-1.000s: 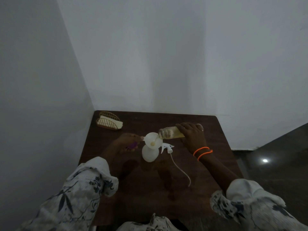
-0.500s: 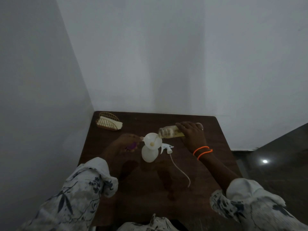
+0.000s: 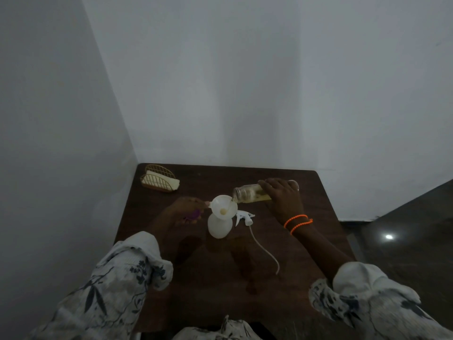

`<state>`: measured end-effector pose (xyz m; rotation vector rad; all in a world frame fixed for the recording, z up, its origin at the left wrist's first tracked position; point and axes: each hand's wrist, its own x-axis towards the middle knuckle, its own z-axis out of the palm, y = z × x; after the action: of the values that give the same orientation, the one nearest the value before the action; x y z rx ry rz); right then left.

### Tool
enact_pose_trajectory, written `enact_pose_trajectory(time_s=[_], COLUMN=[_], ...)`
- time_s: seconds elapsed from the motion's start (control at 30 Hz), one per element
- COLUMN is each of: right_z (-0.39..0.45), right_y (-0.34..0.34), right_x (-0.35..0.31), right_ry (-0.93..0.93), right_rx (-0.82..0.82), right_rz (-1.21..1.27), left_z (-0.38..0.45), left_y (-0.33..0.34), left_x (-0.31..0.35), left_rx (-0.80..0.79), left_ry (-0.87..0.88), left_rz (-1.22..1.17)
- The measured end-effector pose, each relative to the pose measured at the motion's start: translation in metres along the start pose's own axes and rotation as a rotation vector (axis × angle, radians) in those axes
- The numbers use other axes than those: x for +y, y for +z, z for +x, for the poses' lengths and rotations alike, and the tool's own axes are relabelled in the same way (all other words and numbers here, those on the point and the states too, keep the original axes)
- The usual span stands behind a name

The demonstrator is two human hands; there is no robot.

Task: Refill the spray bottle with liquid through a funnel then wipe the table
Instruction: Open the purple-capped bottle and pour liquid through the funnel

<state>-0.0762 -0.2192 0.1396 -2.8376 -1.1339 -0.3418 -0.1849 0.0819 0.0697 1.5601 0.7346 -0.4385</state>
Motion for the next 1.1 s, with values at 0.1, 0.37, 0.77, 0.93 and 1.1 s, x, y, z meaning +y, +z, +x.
enact_pose_trajectory(time_s=[0.1, 0.37, 0.77, 0.93, 1.1], right_z=[-0.0003, -0.0004, 0.0018, 0.0037, 0.0046], right_y=[0.0, -0.0014, 0.0016, 0.0031, 0.0036], right_x=[0.0002, -0.0007, -0.0013, -0.0007, 0.0005], right_ry=[-0.001, -0.005, -0.009, -0.011, -0.008], right_rx=[0.014, 0.03, 0.018, 0.021, 0.007], right_rz=[-0.001, 0.012, 0.02, 0.006, -0.001], left_z=[-0.0007, -0.0036, -0.0019, -0.0013, 0.0016], left_y=[-0.0003, 0.0028, 0.0015, 0.0021, 0.0023], left_x=[-0.0001, 0.0007, -0.0029, -0.0002, -0.0012], left_rx=[0.0, -0.003, 0.01, 0.009, -0.001], left_ry=[-0.001, 0.0, 0.001, 0.003, 0.0], left_rz=[-0.019, -0.024, -0.012, -0.006, -0.003])
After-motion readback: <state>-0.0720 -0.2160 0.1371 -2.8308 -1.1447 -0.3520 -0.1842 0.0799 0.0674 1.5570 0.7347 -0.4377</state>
